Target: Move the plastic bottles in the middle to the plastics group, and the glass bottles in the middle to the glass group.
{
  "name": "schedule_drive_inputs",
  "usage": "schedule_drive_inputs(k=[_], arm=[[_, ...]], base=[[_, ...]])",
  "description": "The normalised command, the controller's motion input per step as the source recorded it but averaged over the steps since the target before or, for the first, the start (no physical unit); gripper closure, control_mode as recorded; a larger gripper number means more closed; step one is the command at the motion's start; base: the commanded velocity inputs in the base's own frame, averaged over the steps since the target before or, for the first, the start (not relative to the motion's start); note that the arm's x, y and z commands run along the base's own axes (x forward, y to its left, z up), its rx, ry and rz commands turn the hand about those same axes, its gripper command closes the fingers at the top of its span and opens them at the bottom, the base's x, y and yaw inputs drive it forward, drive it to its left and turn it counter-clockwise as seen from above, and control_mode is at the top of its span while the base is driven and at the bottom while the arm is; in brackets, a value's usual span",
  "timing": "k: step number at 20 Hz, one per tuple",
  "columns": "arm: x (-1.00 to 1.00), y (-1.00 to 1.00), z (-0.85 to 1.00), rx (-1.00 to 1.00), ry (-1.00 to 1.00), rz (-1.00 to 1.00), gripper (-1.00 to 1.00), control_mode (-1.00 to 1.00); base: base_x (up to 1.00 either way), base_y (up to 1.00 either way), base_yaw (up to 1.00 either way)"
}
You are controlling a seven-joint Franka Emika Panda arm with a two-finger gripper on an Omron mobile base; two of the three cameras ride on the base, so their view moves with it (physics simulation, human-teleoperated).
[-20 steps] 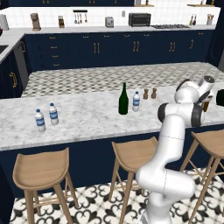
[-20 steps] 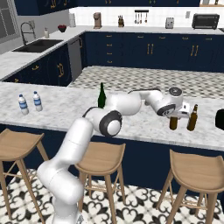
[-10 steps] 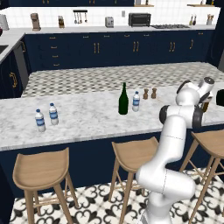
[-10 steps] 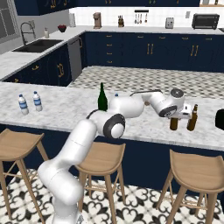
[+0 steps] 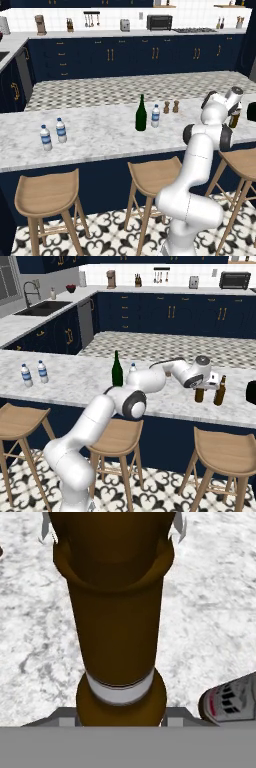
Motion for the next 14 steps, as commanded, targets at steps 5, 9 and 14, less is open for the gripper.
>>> schedule_drive_inputs(k=[5,9,14], arm=[[0.00,0.00,0.00,0.00,0.00,0.00,-1.00,-1.00],[0.00,0.00,0.00,0.00,0.00,0.00,-1.00,-1.00],[-0.05,0.00,0.00,0.00,-0.04,0.00,-1.00,-1.00]], base=[[0.00,0.00,0.00],[0.00,0.00,0.00],[0.00,0.00,0.00]])
